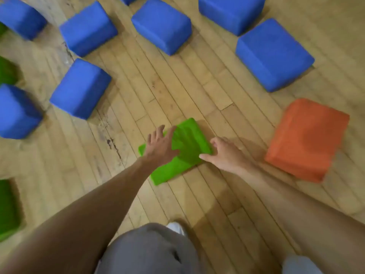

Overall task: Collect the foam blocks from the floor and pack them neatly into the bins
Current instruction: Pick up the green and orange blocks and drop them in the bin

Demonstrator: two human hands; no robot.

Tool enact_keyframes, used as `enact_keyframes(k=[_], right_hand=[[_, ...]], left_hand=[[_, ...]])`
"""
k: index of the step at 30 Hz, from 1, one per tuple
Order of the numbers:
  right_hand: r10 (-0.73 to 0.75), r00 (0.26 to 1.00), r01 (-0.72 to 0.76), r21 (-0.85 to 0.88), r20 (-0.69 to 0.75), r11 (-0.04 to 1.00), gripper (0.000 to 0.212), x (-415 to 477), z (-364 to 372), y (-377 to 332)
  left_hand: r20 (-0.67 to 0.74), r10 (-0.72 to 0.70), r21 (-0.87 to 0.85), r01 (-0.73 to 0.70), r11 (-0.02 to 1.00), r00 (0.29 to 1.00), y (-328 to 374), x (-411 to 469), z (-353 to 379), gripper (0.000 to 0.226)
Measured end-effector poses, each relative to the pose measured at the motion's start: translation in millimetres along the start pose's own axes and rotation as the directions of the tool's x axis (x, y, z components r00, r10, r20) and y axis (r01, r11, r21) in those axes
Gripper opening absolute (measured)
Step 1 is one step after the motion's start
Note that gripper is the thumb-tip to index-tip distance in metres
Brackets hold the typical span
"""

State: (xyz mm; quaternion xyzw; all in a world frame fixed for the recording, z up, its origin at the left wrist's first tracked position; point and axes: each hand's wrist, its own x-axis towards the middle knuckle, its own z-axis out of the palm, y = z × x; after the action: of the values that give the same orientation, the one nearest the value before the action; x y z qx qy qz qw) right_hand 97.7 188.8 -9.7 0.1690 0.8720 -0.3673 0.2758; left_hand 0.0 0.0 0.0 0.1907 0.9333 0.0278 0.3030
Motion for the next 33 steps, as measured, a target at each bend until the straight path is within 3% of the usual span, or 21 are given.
enact_keyframes(k=[4,6,9,14,17,19,22,24,26,29,31,33], right_hand=[[0.106,0.99,-0.112,0.063,0.092,0.992,0.094,40,38,16],[0.139,0.985,-0.161,0.242,0.103,0.957,0.102,52,49,23],[0.139,0.989,-0.148,0.449,0.054,0.881,0.097,54,39,33],[0.097,0.991,-0.029,0.54,-0.097,0.841,0.093,34,-23,56],[0.092,0.961,0.04,0.459,-0.26,0.887,0.095,28,-63,76],[0.114,0.926,0.041,0.395,-0.361,0.918,0.092,26,-82,93],[0.165,0.83,0.046,0.362,-0.532,0.931,0.068,14,-103,122],[0.25,0.717,-0.059,0.301,-0.651,0.952,0.054,-2,-110,143],[0.379,0.596,-0.223,0.308,-0.708,0.925,0.057,-20,-110,166],[0.657,0.482,-0.428,0.498,-0.58,0.754,0.081,-43,-104,193],[0.807,0.472,-0.53,0.617,-0.356,0.582,0.101,-50,-89,208],[0.861,0.49,-0.474,0.788,-0.135,0.394,0.11,-53,-73,219]], left_hand=[[0.103,-0.162,0.038,0.159,0.987,0.981,-14,30,26,0.115],[0.061,-0.189,0.014,0.189,0.982,0.98,-16,35,31,0.125],[0.013,-0.212,0.015,0.211,0.977,0.977,-10,30,21,0.13],[-0.06,-0.046,-0.211,0.032,0.977,0.997,35,23,2,0.111],[-0.07,0.062,-0.267,-0.078,0.96,0.996,79,31,-17,0.1],[-0.106,0.089,-0.216,-0.11,0.97,0.99,114,39,-26,0.098],[-0.21,0.136,-0.12,-0.163,0.979,0.968,167,54,-28,0.098],[-0.267,0.133,-0.092,-0.163,0.982,0.955,197,64,-23,0.098],[-0.304,0.108,-0.106,-0.147,0.983,0.946,223,69,-16,0.092],[-0.314,0.077,-0.147,-0.128,0.981,0.946,248,71,2,0.082],[-0.34,0.109,-0.093,-0.148,0.985,0.934,258,70,15,0.081],[-0.375,0.133,-0.038,-0.159,0.987,0.917,261,70,23,0.08]])
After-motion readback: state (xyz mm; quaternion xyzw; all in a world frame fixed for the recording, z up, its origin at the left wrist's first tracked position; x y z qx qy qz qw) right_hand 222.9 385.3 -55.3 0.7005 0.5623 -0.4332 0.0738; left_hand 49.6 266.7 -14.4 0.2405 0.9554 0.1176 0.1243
